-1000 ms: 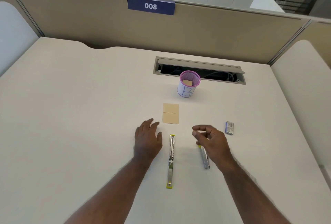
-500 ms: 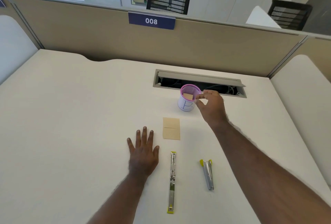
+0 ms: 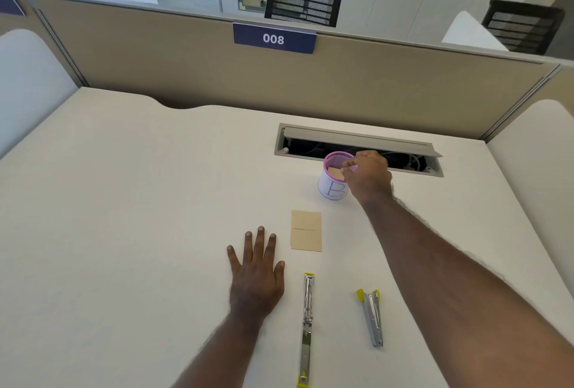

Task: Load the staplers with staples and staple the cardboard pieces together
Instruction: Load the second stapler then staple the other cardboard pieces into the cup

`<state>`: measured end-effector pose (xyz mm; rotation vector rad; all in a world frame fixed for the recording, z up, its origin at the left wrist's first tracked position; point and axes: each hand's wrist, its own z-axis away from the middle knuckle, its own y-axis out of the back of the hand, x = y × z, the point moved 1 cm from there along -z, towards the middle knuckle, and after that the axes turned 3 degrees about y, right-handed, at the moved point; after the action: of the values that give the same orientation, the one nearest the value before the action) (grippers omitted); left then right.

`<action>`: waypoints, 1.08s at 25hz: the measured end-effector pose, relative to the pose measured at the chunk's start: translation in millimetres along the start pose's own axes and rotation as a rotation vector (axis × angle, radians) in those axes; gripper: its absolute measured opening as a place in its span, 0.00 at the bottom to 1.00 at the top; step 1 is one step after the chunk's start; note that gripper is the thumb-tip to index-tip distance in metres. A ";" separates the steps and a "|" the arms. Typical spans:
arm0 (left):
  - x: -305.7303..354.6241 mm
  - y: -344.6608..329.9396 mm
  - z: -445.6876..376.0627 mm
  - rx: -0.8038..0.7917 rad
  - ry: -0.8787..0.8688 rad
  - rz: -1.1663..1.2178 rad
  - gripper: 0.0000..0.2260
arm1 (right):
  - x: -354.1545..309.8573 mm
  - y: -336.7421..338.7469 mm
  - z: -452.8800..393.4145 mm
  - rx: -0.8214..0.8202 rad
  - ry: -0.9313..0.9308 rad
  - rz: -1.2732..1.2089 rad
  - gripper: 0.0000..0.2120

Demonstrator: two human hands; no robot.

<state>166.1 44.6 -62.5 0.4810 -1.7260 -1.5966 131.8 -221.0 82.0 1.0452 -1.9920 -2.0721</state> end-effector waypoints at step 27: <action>6.7 17.2 -2.9 -0.040 0.094 0.085 0.25 | 217.3 14.6 110.1 -0.258 -0.174 -0.142 0.33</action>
<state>167.1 40.7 -44.3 0.4497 -1.6203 -1.5220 -96.7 -238.1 -2.2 1.0132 -1.6985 -2.4910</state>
